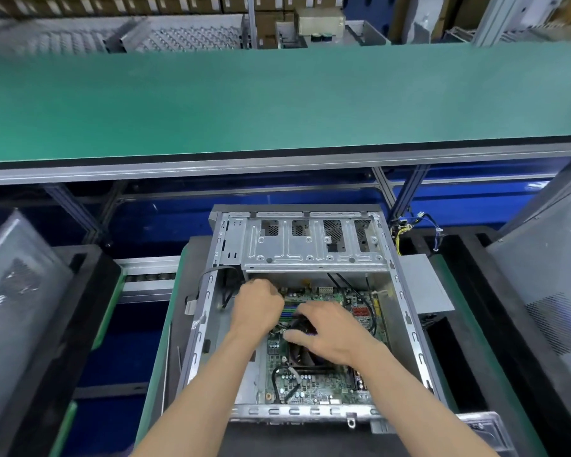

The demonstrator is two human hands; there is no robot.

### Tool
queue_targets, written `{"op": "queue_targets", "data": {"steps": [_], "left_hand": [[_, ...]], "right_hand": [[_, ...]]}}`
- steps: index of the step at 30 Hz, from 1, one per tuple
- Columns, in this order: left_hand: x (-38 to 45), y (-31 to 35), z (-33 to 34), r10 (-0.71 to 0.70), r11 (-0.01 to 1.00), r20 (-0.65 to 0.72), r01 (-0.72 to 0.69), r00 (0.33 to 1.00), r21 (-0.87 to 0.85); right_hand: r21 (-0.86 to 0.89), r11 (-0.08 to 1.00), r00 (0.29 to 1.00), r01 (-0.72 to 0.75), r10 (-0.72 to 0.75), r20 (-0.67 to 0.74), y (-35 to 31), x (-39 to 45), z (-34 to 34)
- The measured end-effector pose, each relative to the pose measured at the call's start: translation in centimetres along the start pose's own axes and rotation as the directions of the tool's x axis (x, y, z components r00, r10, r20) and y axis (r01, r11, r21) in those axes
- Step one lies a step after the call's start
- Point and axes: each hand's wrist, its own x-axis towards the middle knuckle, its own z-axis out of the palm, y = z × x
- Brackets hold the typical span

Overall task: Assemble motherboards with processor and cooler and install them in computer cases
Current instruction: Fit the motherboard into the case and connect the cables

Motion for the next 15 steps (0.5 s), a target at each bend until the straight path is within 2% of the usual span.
{"op": "queue_targets", "data": {"steps": [3,6,8,11,13,15], "left_hand": [[-1.8,-0.4,-0.6,0.000,0.995,-0.120,0.012,0.993,0.102],[-3.2,-0.8,-0.5,-0.033,0.997,-0.207,0.046,0.978,0.062],[-3.5,-1.0,-0.4,-0.088,0.995,-0.165,0.095,0.982,0.031],[-3.2,-1.2,-0.9,-0.218,0.976,-0.004,0.218,0.976,-0.018],[-2.7,-1.6,-1.3,-0.204,0.976,0.032,0.206,0.978,-0.074],[-2.7,-1.9,-1.6,-0.148,0.979,-0.009,0.145,0.989,-0.147]], "right_hand": [[0.093,0.996,0.997,-0.006,0.013,-0.073,0.0,0.1,-0.2],[0.104,0.995,0.995,0.005,0.005,-0.099,-0.1,0.1,-0.2],[0.094,0.996,0.994,-0.001,0.011,-0.108,-0.2,0.2,-0.2],[0.164,0.986,0.986,-0.038,0.064,-0.151,-0.1,0.3,-0.2],[0.208,0.976,0.982,-0.071,0.105,-0.157,0.2,0.3,-0.4],[0.252,0.964,0.976,-0.087,0.133,-0.172,0.5,0.3,-0.5]]}}
